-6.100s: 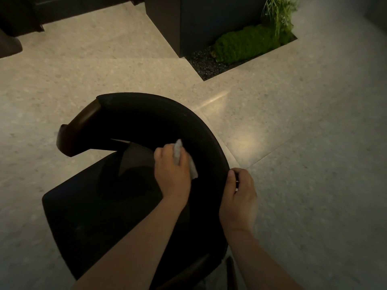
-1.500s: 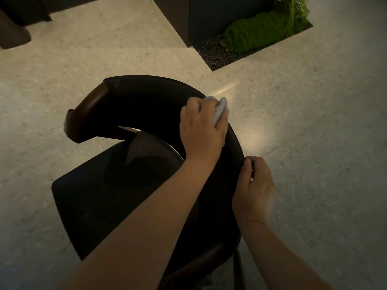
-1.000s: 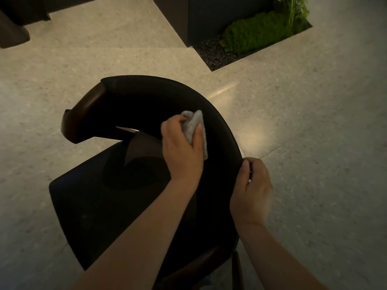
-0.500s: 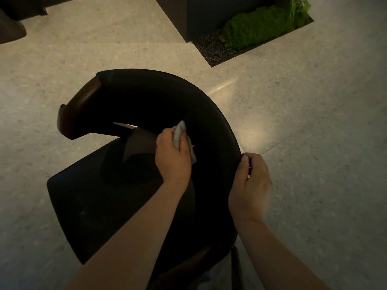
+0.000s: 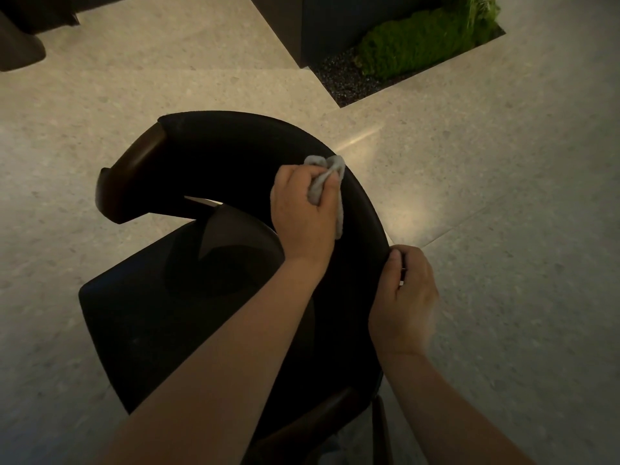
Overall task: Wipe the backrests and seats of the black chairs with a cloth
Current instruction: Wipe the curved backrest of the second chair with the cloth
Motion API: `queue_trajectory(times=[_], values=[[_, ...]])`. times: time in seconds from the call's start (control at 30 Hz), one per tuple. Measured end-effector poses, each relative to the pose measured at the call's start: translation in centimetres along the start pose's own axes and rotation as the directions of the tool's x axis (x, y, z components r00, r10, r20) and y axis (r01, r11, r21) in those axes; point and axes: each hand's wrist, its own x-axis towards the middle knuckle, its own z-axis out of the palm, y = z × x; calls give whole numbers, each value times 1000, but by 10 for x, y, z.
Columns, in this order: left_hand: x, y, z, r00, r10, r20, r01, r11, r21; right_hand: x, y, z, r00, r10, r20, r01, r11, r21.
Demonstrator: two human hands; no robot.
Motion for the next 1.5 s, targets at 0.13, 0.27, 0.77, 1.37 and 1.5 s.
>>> queue_trajectory(times=[0.13, 0.27, 0.77, 1.37, 1.5], values=[[-7, -15, -7, 989, -150, -22, 149, 988, -32, 0, -1, -1, 1000, -4, 3, 4, 1000, -2], [-17, -42, -20, 952, -304, -25, 304, 953, -11, 0, -1, -1, 1000, 0, 5, 0, 1000, -2], [-45, -65, 0, 968, -238, 76, 231, 969, 93, 0, 2, -1, 999, 12, 30, -12, 1000, -3], [-53, -115, -17, 864, -428, 264, 389, 901, 191, 0, 1, -1, 1000, 20, 20, -20, 1000, -4], [-48, -120, -15, 802, -520, 294, 443, 848, 290, 0, 0, -2, 999, 25, 29, -25, 1000, -5]])
